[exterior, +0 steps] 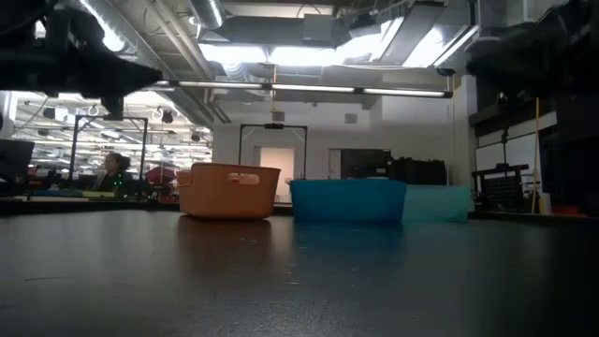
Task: Sort silverware by color (type)
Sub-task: Return to Home Position
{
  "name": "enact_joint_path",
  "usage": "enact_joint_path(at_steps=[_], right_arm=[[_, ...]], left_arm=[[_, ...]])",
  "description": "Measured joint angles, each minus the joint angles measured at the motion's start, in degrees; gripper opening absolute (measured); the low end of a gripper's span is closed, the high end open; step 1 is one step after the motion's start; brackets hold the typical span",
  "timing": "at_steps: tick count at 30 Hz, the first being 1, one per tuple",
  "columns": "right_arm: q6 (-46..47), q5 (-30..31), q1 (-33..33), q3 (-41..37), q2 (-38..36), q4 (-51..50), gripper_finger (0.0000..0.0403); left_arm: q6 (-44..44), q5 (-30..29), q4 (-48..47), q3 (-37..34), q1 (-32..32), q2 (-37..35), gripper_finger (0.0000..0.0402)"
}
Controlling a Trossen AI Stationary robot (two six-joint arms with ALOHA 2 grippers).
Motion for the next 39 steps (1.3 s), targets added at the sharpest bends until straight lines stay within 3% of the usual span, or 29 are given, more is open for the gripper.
enact_joint_path(at_steps=[5,9,39], right_arm=[[4.62,-1.16,-3.29,0.11,0.15,-14.12,0.0062],[5.47,-4.67,-4.84,0.09,2.17,-14.54,0.0062],[4.26,-4.60,-4.71,0.07,4.90,-14.63,0.0062]], left_arm=[[0.08,3.24,-4.28,0.02,0.32,0.23,0.0000],[3.03,5.37,-4.76,0.02,0.30,0.53,0.0000],[3.88,5.15,-4.74,0.02,0.30,4.15,0.0000]])
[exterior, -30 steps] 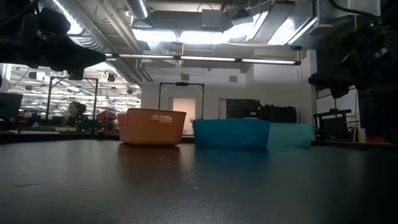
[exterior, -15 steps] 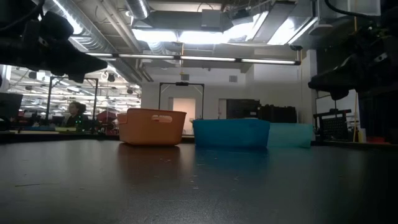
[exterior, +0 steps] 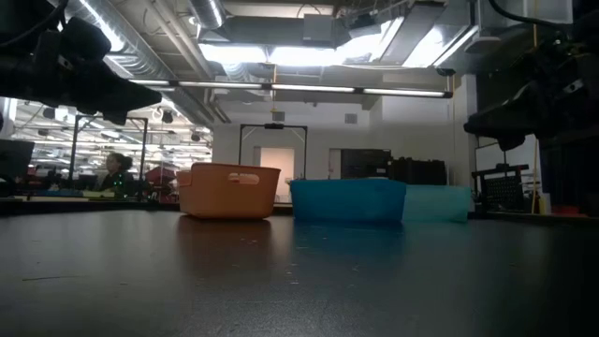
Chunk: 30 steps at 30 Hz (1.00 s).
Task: Sort silverware by color (type)
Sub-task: Return to Home Position
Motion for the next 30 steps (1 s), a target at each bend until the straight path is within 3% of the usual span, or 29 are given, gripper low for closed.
enact_joint_path(at_steps=[30], right_arm=[[-0.02,0.02,0.00,-0.04,-5.01,0.07,0.0062]], left_arm=[[0.00,-0.04,0.02,0.00,0.00,0.00,0.0000]])
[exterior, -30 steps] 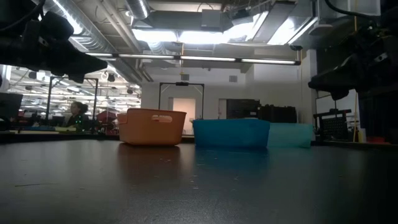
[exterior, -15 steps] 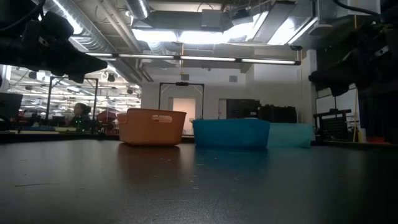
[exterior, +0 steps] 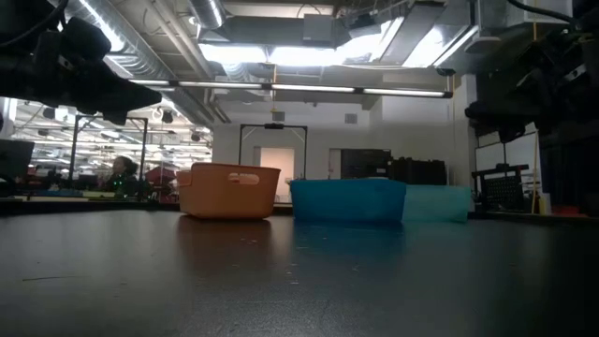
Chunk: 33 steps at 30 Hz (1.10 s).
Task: Sort silverware by color (type)
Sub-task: Return to Home Position
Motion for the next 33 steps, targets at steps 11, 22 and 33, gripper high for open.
enact_joint_path(at_steps=[11,22,33], right_arm=[[0.00,0.00,0.02,0.00,-0.17,0.00,0.0062],[0.02,0.01,0.00,-0.02,-6.50,0.04,0.0062],[0.01,0.00,0.00,-0.07,-7.83,0.13,0.0062]], left_arm=[[0.00,0.02,0.00,0.00,0.00,0.00,0.0000],[0.02,0.00,0.00,0.00,0.00,0.00,0.0000],[0.02,-0.01,0.02,0.00,-0.02,-0.02,0.0000]])
